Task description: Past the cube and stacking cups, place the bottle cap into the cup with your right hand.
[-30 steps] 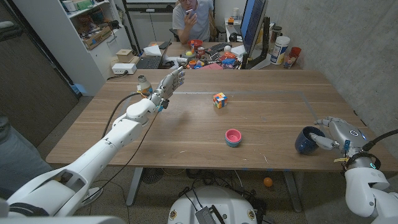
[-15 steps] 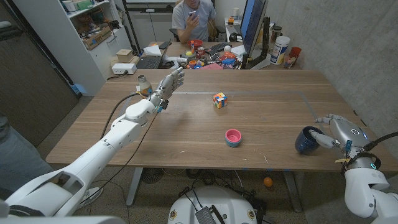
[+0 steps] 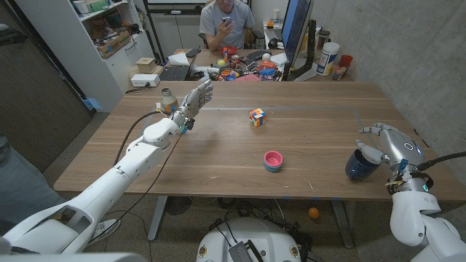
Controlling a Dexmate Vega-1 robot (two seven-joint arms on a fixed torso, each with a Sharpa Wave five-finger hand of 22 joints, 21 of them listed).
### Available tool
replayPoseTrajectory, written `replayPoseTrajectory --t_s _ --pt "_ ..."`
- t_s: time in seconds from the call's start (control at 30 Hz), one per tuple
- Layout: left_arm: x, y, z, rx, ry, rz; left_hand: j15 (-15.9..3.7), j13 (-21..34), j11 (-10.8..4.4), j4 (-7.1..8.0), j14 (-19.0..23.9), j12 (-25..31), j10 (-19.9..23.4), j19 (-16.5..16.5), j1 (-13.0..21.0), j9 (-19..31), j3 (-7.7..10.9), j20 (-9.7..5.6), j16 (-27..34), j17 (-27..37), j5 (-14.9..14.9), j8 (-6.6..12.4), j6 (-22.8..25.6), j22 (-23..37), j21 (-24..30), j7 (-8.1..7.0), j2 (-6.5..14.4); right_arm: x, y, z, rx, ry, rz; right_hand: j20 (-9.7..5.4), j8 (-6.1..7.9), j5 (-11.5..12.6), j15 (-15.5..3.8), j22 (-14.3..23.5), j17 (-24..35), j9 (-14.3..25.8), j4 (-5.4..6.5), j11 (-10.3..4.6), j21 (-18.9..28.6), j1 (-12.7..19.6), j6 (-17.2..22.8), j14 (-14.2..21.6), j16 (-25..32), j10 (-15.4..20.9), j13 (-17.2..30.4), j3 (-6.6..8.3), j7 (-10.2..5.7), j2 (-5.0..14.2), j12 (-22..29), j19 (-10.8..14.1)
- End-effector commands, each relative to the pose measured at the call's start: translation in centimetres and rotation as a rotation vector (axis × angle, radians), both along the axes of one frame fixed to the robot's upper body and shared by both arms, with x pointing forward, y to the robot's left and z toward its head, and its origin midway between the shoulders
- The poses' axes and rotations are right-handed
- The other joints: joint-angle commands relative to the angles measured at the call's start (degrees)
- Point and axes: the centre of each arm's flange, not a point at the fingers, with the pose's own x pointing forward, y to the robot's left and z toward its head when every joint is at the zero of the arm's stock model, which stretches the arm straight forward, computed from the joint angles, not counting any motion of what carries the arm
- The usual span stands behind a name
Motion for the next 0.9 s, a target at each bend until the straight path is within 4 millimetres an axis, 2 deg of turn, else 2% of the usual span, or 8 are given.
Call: replayPoseTrajectory --t_s 0.03,0.4,0.47,0.7,0.9 --pt "-0.9 0.8 -0.4 -0.018 -0.016 0.012 0.14 0.2 0.36 -0.41 -0.6 -0.2 -0.4 -0.4 0.1 0.3 0.25 0.36 0.0 0.3 -0.3 -0.05 -0.3 0.2 0.0 0.13 0.4 2.8 2.4 2.4 0.035 -0.107 0.123 0.07 0.37 0.2 0.01 0.3 0.2 0.3 0.09 0.00 0.3 0.1 0.6 0.8 0.4 0.7 0.2 0.43 0.08 0.43 0.3 0.4" --pt "-1.5 1.6 -0.6 -0.001 -0.022 0.025 0.12 0.2 0.49 -0.44 -0.6 -0.2 -0.5 -0.4 0.1 0.3 0.24 0.32 0.0 0.3 -0.3 0.02 -0.3 0.2 0.0 0.18 0.5 4.3 3.0 5.0 0.037 -0.150 0.194 0.21 0.44 0.1 -0.10 0.3 0.3 0.5 0.47 0.42 0.3 -0.4 0.5 1.5 0.7 1.2 0.2 0.30 0.24 0.67 0.3 0.8" --pt "-1.6 2.1 0.1 0.017 -0.039 0.030 0.11 0.2 0.45 -0.44 -0.7 -0.2 -0.4 -0.4 0.1 0.3 0.24 0.29 0.0 0.3 -0.3 0.04 -0.3 0.2 0.0 0.18 0.5 4.7 3.4 5.6 0.053 -0.168 0.226 -0.01 0.46 0.0 -0.62 0.3 0.3 0.7 0.66 0.09 0.3 -0.8 0.4 1.5 0.6 1.5 0.2 0.15 0.34 0.70 0.3 1.2" --pt "-2.0 4.0 3.4 0.090 -0.115 0.017 0.12 0.2 0.43 -0.46 -0.6 -0.2 -0.4 -0.4 0.1 0.3 0.23 0.19 0.0 0.3 -0.3 0.05 -0.3 0.2 0.0 0.23 0.5 5.7 6.0 7.9 0.070 -0.263 0.296 -0.69 -0.06 -0.3 -1.18 0.3 0.3 0.9 1.43 1.70 0.5 -2.2 -0.8 1.5 0.5 2.1 0.1 -0.41 0.91 1.06 0.2 2.3" --pt "-2.3 5.8 5.3 0.128 -0.170 0.027 0.13 0.2 0.29 -0.48 -0.6 -0.1 -0.3 -0.4 0.1 0.3 0.23 0.14 0.0 0.3 -0.3 0.09 -0.3 0.2 0.0 0.12 0.5 6.2 7.7 9.5 0.096 -0.312 0.332 -0.73 -0.27 -0.4 -1.16 0.3 0.3 0.9 1.83 1.84 0.5 -2.8 -1.3 1.5 0.4 2.3 0.1 -0.64 1.02 1.34 0.2 2.5"
